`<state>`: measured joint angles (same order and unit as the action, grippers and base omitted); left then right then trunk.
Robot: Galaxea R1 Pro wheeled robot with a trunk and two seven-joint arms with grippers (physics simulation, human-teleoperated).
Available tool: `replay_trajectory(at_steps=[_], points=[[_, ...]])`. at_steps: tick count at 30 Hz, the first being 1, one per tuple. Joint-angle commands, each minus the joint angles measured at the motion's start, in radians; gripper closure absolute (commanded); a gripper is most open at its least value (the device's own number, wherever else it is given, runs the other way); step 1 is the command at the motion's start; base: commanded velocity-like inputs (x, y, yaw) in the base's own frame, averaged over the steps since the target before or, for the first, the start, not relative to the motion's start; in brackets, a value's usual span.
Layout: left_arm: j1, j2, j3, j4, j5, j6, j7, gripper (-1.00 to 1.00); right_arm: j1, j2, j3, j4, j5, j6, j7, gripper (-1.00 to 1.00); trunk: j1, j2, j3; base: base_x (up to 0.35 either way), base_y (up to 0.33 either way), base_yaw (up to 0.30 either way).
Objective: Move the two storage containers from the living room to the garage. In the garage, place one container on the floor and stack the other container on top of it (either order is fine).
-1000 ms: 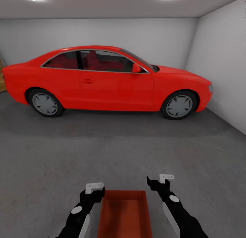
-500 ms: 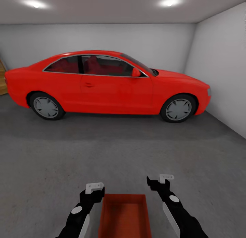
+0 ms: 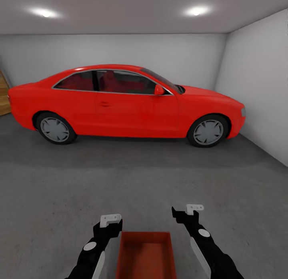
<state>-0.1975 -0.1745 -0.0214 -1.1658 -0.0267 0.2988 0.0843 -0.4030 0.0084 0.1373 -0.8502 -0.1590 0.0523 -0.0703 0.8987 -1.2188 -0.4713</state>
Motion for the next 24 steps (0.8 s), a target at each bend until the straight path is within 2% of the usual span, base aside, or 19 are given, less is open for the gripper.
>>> replay_trajectory(at_steps=[1,24], points=[[0.000,0.000,-0.001,-0.002,-0.003,0.006,0.005,-1.00,0.000,-0.001,0.004,-0.002,-0.010,0.004,-0.008,-1.00,-0.004,0.007,0.004,0.000,0.000,0.000],[0.000,0.000,-0.002,0.002,-0.005,0.005,0.004,-1.00,0.000,-0.001,0.004,-0.002,-0.010,0.004,-0.008,-1.00,-0.092,0.168,0.112,0.000,0.000,0.000]])
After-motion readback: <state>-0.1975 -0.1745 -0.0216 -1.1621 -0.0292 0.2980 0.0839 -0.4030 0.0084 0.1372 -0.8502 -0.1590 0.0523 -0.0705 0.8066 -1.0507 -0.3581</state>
